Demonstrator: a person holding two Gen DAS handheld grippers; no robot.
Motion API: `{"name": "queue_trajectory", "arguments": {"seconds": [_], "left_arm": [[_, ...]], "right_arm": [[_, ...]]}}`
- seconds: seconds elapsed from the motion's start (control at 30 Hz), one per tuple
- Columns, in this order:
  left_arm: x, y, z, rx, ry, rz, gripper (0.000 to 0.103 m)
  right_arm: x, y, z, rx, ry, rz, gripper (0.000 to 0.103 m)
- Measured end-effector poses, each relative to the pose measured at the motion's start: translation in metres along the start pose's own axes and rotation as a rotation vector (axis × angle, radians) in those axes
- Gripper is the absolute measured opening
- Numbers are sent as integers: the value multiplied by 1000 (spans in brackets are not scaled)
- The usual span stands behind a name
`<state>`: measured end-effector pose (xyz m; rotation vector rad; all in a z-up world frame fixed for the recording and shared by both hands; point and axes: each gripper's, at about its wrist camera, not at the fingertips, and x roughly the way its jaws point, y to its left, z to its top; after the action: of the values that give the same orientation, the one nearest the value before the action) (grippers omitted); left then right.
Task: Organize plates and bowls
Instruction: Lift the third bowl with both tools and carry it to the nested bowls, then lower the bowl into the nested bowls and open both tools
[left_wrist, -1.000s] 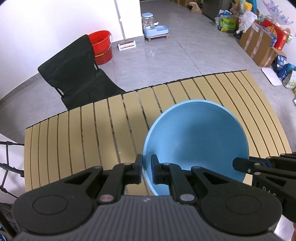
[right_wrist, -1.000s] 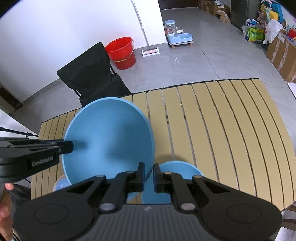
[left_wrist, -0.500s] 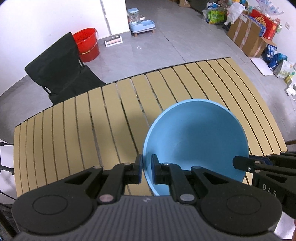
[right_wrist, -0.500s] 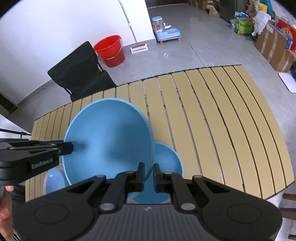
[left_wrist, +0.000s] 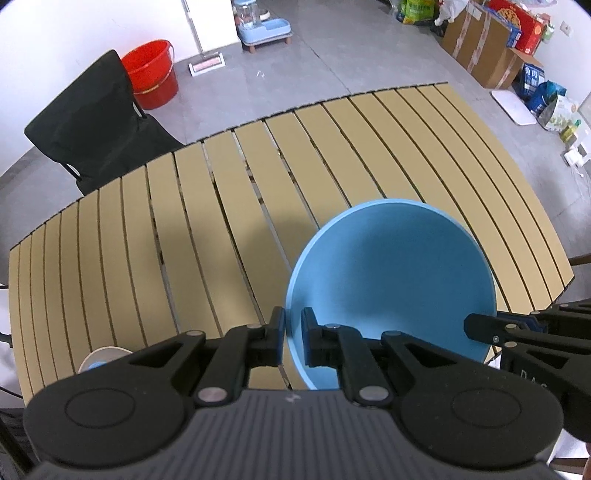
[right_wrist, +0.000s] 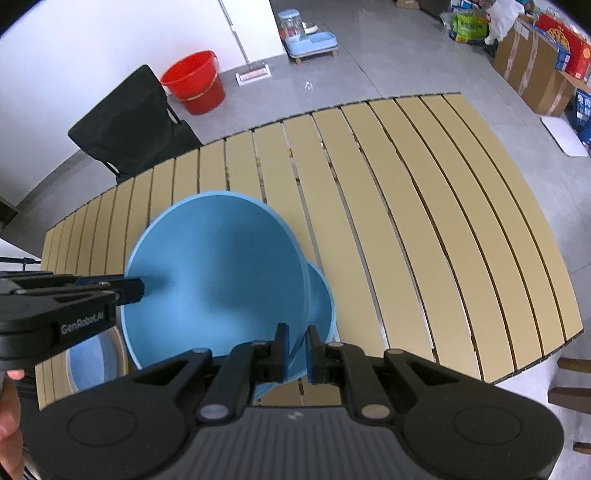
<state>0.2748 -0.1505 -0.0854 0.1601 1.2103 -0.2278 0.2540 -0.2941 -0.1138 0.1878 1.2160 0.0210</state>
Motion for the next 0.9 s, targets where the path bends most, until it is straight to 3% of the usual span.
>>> {"name": "queue_trajectory", "arguments": {"seconds": [0.9], "left_arm": [[59, -9, 5, 9, 101, -12, 10]], "right_arm": [[63, -11, 1, 45, 114, -30, 9]]}}
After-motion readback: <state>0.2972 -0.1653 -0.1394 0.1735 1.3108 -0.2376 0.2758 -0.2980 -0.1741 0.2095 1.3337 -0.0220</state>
